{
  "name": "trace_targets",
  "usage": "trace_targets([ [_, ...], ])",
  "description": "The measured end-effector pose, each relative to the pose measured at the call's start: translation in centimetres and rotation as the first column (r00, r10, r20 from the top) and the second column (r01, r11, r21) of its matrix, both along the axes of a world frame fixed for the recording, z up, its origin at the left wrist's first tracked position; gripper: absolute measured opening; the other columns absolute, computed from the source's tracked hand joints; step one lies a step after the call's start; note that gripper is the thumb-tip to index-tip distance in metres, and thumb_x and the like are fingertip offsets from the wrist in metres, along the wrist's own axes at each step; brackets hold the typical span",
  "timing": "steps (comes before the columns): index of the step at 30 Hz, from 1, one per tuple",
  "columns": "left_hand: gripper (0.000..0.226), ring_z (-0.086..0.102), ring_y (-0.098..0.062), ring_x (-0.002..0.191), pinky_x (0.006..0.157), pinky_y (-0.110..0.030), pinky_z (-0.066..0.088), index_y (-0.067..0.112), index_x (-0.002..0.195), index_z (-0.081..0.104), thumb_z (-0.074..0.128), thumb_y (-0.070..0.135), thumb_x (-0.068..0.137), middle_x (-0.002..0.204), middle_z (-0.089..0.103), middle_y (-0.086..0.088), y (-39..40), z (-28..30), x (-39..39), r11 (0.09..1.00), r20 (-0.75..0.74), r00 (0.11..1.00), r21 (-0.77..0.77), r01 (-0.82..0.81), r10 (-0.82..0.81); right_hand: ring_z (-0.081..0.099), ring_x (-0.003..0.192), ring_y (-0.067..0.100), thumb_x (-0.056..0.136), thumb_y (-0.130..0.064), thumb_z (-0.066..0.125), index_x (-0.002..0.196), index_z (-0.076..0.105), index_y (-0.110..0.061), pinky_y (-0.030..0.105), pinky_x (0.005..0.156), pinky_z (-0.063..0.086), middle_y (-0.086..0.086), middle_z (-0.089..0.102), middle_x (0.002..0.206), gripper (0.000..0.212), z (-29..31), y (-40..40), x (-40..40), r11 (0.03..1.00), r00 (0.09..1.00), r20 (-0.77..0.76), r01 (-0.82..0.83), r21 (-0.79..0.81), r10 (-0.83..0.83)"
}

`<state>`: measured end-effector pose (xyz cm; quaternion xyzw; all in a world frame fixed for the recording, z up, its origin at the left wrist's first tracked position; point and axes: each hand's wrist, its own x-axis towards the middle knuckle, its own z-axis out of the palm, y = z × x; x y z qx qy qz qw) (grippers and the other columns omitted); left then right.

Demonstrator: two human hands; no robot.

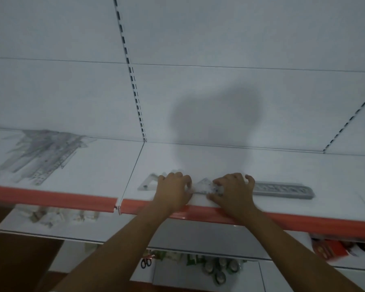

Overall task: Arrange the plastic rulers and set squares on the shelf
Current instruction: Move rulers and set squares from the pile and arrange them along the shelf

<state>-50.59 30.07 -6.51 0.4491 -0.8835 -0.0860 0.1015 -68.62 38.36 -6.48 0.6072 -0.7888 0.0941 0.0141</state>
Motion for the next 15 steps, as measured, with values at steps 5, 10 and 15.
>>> trace_targets([
  [5, 0.033, 0.05, -0.017, 0.106, 0.095, -0.037, 0.031, 0.027, 0.111, 0.059, 0.056, 0.049, 0.087, 0.108, 0.057, 0.005, 0.0, 0.3, 0.4, 1.0, 0.016, 1.0, -0.025, 0.009, -0.008, 0.038, 0.124, 0.011, 0.077, -0.068, 0.056, 0.121, 0.059, -0.038, 0.043, 0.105, 0.005, -0.016, 0.057, 0.12, 0.053, 0.2, 0.1, 0.2, 1.0, 0.999, 0.032, -0.007, 0.009, 0.006],
  [10, 0.042, 0.05, -0.018, 0.108, 0.094, -0.036, 0.032, 0.026, 0.121, 0.054, 0.055, 0.051, 0.087, 0.113, 0.056, 0.005, -0.4, 0.7, 1.8, 0.999, -0.039, 0.999, -0.054, 0.006, -0.008, 0.05, 0.113, 0.013, 0.07, -0.073, 0.044, 0.112, 0.063, -0.036, 0.037, 0.098, 0.015, -0.016, 0.062, 0.107, 0.059, 0.4, -0.4, 0.8, 0.979, 0.993, 0.033, -0.107, -0.175, 0.114],
  [15, 0.041, 0.054, -0.016, 0.101, 0.091, -0.034, 0.035, 0.025, 0.119, 0.054, 0.056, 0.051, 0.087, 0.105, 0.059, 0.005, -0.7, 1.4, 3.6, 0.998, -0.119, 0.993, -0.062, -0.003, -0.004, 0.054, 0.102, 0.009, 0.08, -0.057, 0.043, 0.103, 0.067, -0.037, 0.026, 0.082, 0.013, -0.019, 0.063, 0.096, 0.038, 0.9, -1.9, 2.9, 0.915, 0.951, 0.07, -0.266, -0.303, 0.3],
])
